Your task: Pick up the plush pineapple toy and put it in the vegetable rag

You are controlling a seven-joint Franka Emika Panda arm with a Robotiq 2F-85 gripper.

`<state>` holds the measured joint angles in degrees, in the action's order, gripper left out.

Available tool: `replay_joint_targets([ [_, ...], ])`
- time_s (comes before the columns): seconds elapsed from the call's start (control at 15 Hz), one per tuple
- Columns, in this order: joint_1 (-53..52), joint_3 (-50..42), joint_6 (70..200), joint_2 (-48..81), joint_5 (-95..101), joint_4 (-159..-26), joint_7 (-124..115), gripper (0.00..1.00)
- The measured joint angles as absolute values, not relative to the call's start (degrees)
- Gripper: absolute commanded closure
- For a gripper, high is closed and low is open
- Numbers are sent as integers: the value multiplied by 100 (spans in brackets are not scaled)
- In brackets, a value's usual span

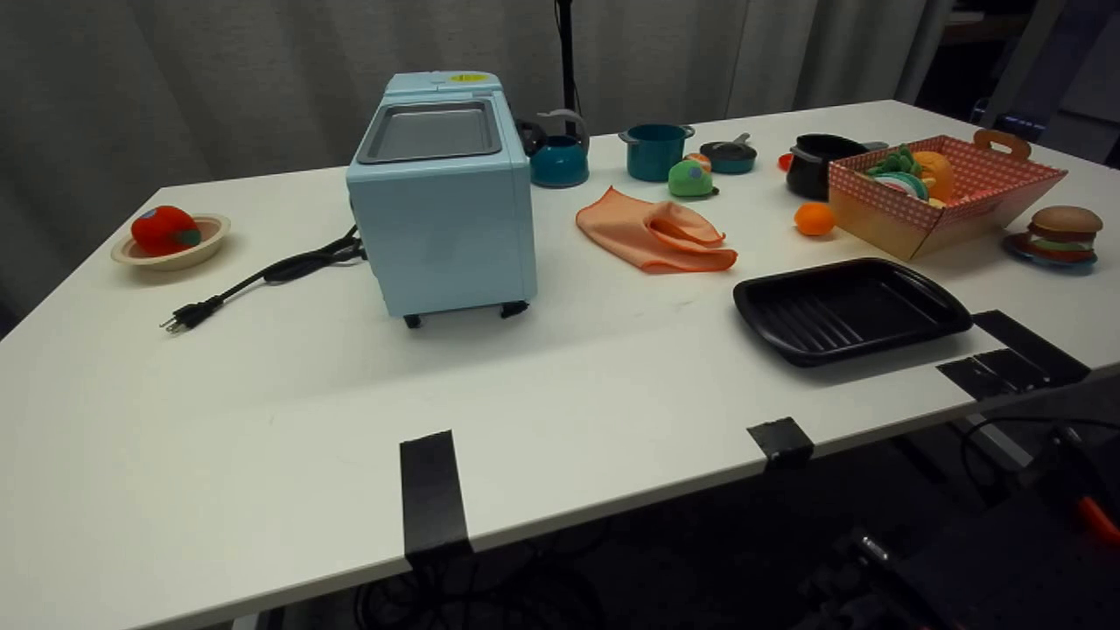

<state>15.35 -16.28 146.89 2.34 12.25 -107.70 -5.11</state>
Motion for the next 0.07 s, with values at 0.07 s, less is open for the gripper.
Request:
replay_joint_targets([
  [0.07, 1535, -1628, 14689, 234, 1225, -10770, -511, 0],
])
